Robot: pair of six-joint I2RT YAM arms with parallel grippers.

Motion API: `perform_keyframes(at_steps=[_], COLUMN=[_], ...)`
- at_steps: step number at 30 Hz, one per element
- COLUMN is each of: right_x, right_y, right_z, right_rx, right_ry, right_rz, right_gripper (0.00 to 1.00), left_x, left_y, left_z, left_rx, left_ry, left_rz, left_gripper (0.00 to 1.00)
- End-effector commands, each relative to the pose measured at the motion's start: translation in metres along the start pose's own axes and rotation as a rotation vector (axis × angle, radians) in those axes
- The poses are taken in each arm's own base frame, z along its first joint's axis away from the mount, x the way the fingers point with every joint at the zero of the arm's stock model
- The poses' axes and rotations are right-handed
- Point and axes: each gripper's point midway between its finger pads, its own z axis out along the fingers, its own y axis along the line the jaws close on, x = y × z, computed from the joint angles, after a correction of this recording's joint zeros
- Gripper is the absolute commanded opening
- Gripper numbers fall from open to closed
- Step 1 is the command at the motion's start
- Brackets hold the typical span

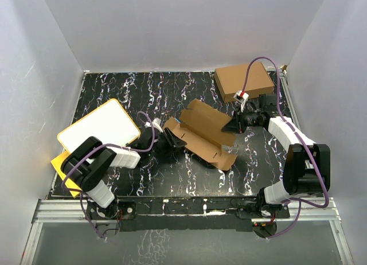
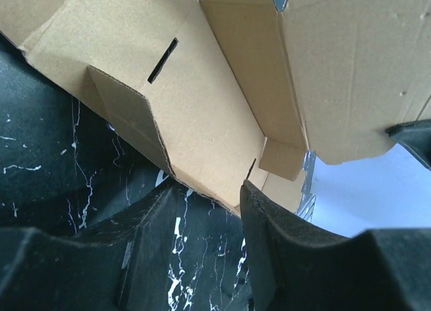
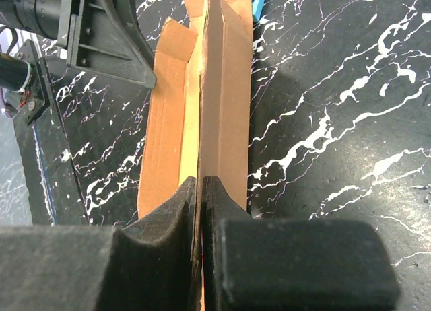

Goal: Fold the paper box

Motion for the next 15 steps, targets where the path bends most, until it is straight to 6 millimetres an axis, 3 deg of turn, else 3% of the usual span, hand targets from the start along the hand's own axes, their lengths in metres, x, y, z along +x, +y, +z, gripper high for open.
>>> perform_keyframes(at_steps=[1, 11, 15], right_x=[-0.003, 0.002, -0.004], right_y=[0.007, 0.019, 0.018], right_z=[0.004, 0.013, 0.010], right_rx=[-0.051, -0.107, -0.084], right_ry=[-0.016, 0.014, 0.009], right_rz=[-0.044, -0.058, -0.080], right_gripper=[0.08, 0.08, 0.08], left_x=[-0.011, -0.016, -0.013], left_y=[-0.013, -0.014, -0.018], left_z=[0.009, 0.019, 0.013], left_rx=[0.007, -0.036, -0.011], left_ry=[-0.033, -0.027, -0.012], left_rz=[-0.002, -0.028, 0.026], left_gripper=[0.40, 0.36, 0.39])
